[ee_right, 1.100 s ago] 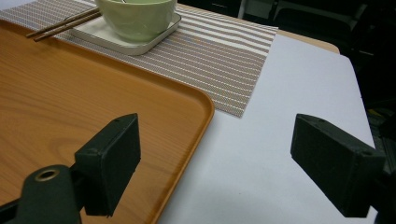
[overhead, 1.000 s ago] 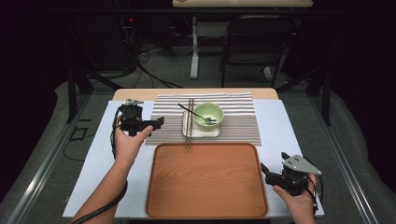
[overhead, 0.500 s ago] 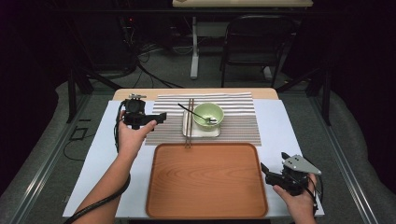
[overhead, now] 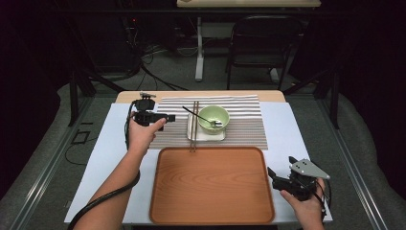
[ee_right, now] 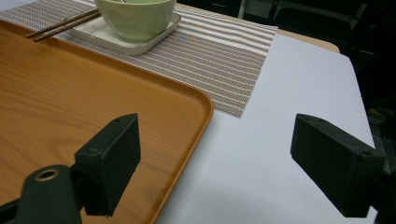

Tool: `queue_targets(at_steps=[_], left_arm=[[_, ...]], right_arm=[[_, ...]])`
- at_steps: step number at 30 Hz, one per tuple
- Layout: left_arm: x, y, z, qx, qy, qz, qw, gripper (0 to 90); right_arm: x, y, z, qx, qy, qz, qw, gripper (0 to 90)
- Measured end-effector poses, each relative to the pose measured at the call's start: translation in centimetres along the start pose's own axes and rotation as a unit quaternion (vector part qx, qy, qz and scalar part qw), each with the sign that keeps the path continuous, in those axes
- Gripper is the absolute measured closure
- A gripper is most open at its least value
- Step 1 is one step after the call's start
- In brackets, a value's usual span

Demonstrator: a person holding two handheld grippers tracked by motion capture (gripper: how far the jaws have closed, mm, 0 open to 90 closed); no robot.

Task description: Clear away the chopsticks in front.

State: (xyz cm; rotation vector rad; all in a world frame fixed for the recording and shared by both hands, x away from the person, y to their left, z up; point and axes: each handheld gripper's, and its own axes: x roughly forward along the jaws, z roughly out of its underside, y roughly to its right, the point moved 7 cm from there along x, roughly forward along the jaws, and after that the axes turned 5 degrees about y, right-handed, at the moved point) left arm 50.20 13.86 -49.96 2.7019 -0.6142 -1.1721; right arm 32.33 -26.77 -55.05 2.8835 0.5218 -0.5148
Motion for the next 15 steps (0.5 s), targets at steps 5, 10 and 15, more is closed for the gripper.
queue_targets(at_steps=[5,10,15], left_arm=[[1.3,-0.2,0.2,-0.019,-0.014,0.011,0.9997,8.4],[3.1,-0.4,0.6,-0.036,-0.033,0.017,0.9987,8.5],[4.2,-0.3,0.7,-0.031,-0.045,0.016,0.9984,8.5]], right_arm=[[0.0,0.0,0.0,0.003,0.000,-0.001,1.0000,15.8],[0.0,0.0,0.0,0.004,-0.001,-0.001,1.0000,15.8],[0.0,0.0,0.1,0.003,-0.002,-0.003,1.0000,15.8]])
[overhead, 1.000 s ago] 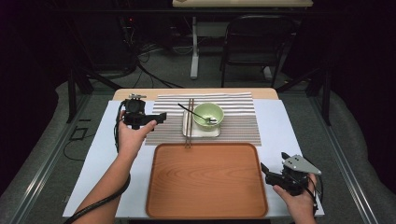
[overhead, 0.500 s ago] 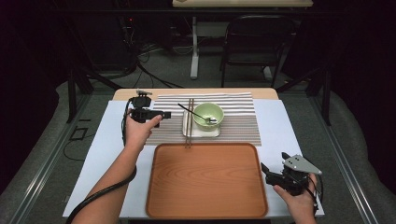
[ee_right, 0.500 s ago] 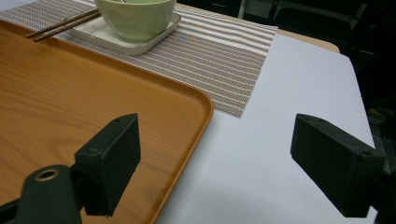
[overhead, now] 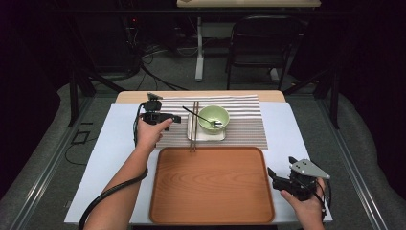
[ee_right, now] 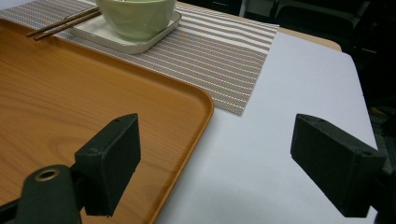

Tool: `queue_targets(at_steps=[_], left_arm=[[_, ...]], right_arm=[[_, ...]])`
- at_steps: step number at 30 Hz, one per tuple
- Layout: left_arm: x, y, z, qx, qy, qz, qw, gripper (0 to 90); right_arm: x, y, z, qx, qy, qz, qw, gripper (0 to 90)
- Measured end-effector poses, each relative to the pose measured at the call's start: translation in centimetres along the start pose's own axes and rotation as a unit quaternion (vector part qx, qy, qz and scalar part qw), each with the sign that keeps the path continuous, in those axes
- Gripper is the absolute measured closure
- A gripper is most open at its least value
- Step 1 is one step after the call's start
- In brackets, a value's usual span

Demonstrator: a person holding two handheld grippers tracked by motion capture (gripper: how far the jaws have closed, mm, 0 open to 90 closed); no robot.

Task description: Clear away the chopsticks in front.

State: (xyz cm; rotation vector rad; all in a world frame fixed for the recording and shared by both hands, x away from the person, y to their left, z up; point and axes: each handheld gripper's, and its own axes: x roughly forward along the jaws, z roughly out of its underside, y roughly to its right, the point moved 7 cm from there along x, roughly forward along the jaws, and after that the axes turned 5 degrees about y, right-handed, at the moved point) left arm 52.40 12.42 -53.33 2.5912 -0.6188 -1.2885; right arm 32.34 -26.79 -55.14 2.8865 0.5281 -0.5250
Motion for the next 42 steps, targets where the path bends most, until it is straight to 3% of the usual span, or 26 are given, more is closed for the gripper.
queue_targets(at_steps=[9,27,37,42], left_arm=[[2.8,0.7,0.0,-0.004,-0.024,-0.001,0.9997,10.2],[5.9,2.0,0.3,0.000,-0.047,-0.001,0.9989,19.0],[7.1,2.2,0.4,0.000,-0.043,0.001,0.9991,42.2],[7.4,2.5,0.4,0.000,-0.040,-0.001,0.9992,49.5]], right_arm=[[0.0,0.2,0.0,0.005,-0.001,0.000,1.0000,15.8],[-0.1,0.3,0.0,0.007,0.002,-0.002,1.0000,15.8],[-0.1,0.3,0.0,0.010,0.004,-0.006,0.9999,16.4],[-0.1,0.3,0.0,0.010,0.003,-0.007,0.9999,16.6]])
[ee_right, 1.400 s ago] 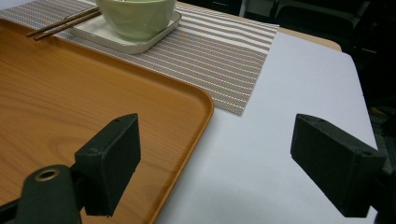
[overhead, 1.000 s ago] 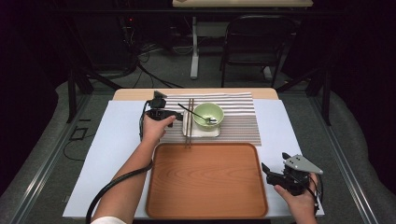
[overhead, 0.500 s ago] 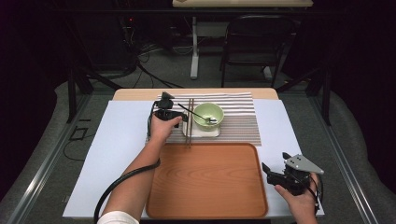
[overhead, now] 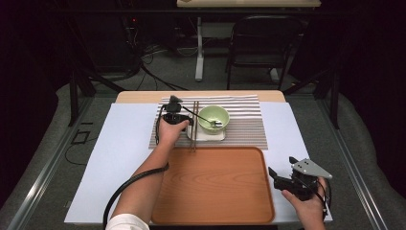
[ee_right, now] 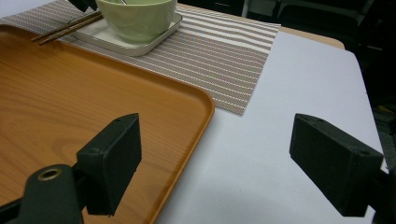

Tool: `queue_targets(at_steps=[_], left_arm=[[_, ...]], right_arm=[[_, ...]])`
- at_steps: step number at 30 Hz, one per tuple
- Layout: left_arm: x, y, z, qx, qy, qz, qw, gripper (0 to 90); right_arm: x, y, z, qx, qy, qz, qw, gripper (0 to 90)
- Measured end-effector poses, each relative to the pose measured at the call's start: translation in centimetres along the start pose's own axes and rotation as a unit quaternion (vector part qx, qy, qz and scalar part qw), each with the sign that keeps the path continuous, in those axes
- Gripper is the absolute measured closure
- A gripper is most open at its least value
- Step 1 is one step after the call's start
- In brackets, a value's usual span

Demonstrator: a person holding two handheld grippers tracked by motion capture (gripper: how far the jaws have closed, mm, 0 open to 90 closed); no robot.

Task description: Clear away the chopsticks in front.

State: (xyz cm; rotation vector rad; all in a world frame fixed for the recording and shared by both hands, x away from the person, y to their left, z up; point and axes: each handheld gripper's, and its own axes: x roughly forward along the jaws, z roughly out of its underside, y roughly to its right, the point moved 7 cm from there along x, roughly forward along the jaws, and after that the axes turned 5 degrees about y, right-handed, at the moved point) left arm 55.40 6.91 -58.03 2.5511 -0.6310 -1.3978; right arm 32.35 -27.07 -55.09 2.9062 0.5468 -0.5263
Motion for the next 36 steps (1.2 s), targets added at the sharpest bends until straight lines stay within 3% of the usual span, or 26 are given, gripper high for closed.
queue_targets(at_steps=[11,22,36], left_arm=[[0.7,0.1,-0.2,-0.008,0.003,-0.004,1.0000,55.6],[0.9,-0.1,-0.3,-0.024,0.016,0.008,0.9995,65.6],[1.0,-1.0,-0.3,-0.077,0.043,0.024,0.9958,82.6]], right_arm=[[0.0,0.0,0.0,0.000,0.000,-0.001,1.0000,17.1],[0.0,0.0,0.0,0.002,0.000,-0.002,1.0000,17.2],[-0.1,0.0,0.0,0.004,0.001,-0.002,1.0000,17.5]])
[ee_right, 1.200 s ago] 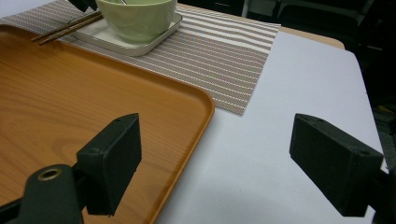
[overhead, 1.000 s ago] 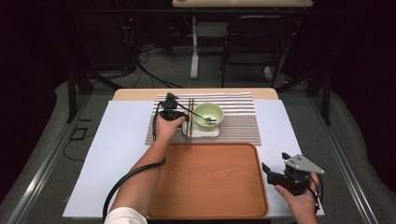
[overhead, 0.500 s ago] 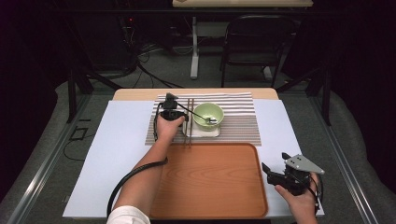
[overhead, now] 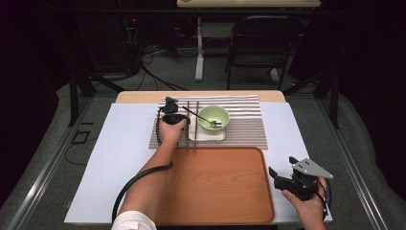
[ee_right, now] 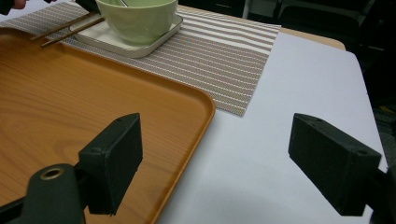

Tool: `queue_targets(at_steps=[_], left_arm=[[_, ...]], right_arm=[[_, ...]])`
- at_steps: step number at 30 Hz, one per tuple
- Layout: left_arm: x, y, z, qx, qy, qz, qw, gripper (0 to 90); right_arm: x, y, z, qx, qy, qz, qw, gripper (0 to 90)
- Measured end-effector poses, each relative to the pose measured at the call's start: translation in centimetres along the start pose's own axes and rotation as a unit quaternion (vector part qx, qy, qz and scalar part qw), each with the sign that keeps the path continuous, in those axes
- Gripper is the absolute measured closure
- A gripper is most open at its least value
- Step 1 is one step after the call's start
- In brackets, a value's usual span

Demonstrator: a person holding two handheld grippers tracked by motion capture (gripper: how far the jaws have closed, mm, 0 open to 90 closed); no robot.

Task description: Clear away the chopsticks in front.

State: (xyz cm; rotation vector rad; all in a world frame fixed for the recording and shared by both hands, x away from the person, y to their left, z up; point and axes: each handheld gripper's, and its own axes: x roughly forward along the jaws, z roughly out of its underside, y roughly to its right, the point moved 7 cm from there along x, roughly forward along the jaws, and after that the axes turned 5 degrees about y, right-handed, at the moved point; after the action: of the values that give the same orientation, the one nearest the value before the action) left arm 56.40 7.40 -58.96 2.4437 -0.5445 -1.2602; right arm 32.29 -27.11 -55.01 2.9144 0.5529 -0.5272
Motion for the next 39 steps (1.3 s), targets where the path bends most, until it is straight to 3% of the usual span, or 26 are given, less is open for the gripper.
queue_targets(at_steps=[9,14,21,26,34,39], left_arm=[[-0.3,-0.5,0.0,-0.046,0.022,0.012,0.9986,84.4],[-0.8,-0.6,-0.1,-0.057,0.036,0.008,0.9977,84.4],[-2.9,-1.3,0.4,-0.088,0.051,0.015,0.9947,84.4],[-5.0,-1.7,1.6,-0.102,0.063,0.021,0.9926,84.4],[-8.3,-1.4,4.6,-0.078,0.073,0.026,0.9939,84.4],[-10.4,-1.7,6.6,-0.061,0.084,0.014,0.9945,84.5]], right_arm=[[0.0,0.0,0.0,-0.001,0.000,0.000,1.0000,17.6],[0.0,0.0,0.0,-0.001,0.000,0.000,1.0000,17.6],[0.1,0.0,0.0,0.000,0.001,-0.001,1.0000,17.7],[0.1,-0.1,0.0,0.000,0.001,-0.002,1.0000,17.9],[0.2,-0.2,-0.1,0.002,0.001,-0.005,1.0000,18.0],[0.3,-0.3,-0.1,0.003,0.001,-0.006,1.0000,18.1]])
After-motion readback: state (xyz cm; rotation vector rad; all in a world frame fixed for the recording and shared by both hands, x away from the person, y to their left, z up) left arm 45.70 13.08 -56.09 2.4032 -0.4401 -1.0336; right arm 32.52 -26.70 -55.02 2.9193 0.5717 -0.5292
